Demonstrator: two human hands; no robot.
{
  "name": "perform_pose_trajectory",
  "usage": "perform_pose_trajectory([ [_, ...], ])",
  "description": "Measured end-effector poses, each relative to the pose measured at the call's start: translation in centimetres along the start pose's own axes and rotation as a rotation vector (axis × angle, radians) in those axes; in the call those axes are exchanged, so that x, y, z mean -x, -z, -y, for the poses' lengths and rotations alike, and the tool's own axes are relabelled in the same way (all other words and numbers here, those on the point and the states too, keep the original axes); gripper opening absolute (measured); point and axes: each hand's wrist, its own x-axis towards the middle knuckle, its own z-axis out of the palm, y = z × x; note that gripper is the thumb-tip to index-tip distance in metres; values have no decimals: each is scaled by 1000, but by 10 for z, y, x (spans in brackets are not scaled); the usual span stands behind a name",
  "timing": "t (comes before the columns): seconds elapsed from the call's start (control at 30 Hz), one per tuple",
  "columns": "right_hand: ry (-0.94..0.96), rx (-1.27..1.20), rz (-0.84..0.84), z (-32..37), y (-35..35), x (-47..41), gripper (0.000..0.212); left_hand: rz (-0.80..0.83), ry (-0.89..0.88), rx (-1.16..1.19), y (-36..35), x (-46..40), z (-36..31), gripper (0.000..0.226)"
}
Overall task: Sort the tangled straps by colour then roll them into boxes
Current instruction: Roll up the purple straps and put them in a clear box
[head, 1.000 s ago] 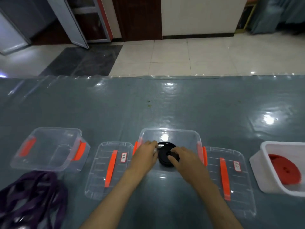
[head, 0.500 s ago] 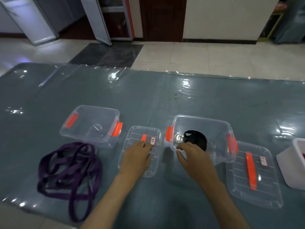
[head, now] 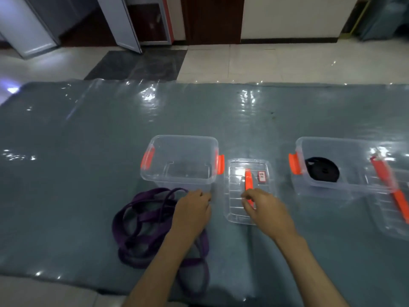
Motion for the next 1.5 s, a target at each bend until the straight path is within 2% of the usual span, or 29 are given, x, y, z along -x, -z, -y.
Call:
perform_pose_trajectory([
  [0.13, -17, -91, 88, 34, -31, 1, 13, 14, 49, 48, 7, 15, 56, 13],
  [0.23, 19, -278, 257, 55, -54, 5, 35, 110, 133, 148, 6, 31, 93, 15],
  [0.37, -114, -219, 420, 70, -94, 17, 30, 278, 194, 112, -2, 50, 128, 40],
  [0.4, -156, -178, 454, 71, -105, 19, 34, 331, 203, 95, -4, 54, 133, 44],
  [0.47, -224, -122, 503, 75, -124, 23, 47, 355, 204, 82, -11, 61, 142, 32],
  [0.53, -254, -88, 522, 81, -138, 25, 54, 288, 226, 149, -16, 63, 150, 11],
  [0.63, -241, -53, 559, 91, -160, 34, 54, 263, 280, 319, -17, 62, 161, 2],
  [0.7, -239, -38, 506, 96, -172, 39, 46, 373, 281, 367, -13, 62, 161, 26],
  [0.8, -293, -94, 348, 96, -172, 36, 36, 581, 232, 244, -16, 63, 162, 57],
  [0.87, -292, -208, 230, 97, -159, 32, 35, 662, 279, 332, -21, 65, 167, 56],
  [0.93, -236, -328, 91, 99, -140, 31, 35, 674, 334, 451, -22, 63, 176, 46],
  [1.0, -185, -373, -45, 100, -121, 31, 38, 646, 360, 502, -18, 60, 184, 38],
  [1.2, -223, -554, -395, 100, -83, 17, 37, 395, 362, 644, 3, 47, 205, 23],
  [1.33, -266, -626, -388, 106, -69, 6, 28, 194, 304, 753, 3, 45, 211, 24],
  [1.4, -283, -652, -330, 106, -69, 4, 24, 192, 290, 820, 3, 44, 200, 30],
  [1.5, -255, -705, -278, 109, -71, 1, 20, 244, 261, 766, -5, 37, 187, 52],
])
